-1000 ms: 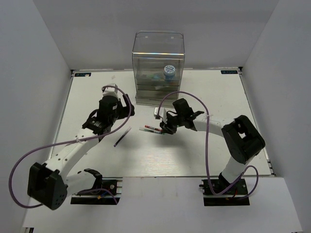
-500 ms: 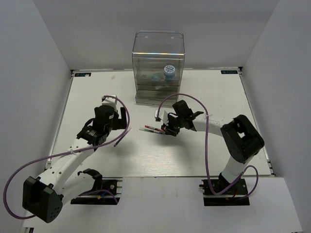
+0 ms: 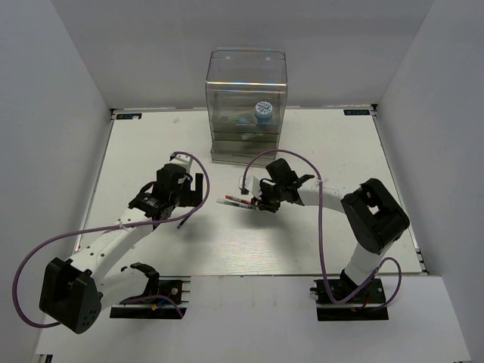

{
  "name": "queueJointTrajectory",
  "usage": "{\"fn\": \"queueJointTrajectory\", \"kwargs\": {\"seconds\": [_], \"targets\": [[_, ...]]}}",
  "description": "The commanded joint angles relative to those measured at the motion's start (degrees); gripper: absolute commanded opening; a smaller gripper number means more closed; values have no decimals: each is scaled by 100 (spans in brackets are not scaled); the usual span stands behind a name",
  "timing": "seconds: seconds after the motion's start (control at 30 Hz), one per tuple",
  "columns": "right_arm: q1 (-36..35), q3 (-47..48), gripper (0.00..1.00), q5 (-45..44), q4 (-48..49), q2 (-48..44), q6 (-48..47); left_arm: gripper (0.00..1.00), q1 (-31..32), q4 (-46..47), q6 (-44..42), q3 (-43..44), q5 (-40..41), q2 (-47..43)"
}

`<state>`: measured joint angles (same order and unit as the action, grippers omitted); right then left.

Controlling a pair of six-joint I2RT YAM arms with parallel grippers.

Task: Sort the stationery into containers
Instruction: Pick up the pen from the center of the board.

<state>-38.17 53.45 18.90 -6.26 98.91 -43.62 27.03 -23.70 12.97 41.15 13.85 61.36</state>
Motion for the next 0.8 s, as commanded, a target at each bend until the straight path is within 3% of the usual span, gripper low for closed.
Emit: {"fn": "queueJointTrajectory", "kwargs": {"seconds": [0.0,0.07,0.2,0.27,0.77], "targets": [[-120,-54,39,-70,-86,67,-200,100,22,-91,-84,69,-172,-2],[-146,16,35,-88,-182,163,-288,100,22,-91,-84,69,-172,-2],[-199,192,7,-88,-367,330,-349,100,22,-91,-84,69,-172,-2],[-190,271,0,-123,-393,287,-367,100,22,-91,-84,69,-172,51],[-24,1413,0,-1844,520,-241,-1016,97,22,-143,-146,69,-347,648]]}}
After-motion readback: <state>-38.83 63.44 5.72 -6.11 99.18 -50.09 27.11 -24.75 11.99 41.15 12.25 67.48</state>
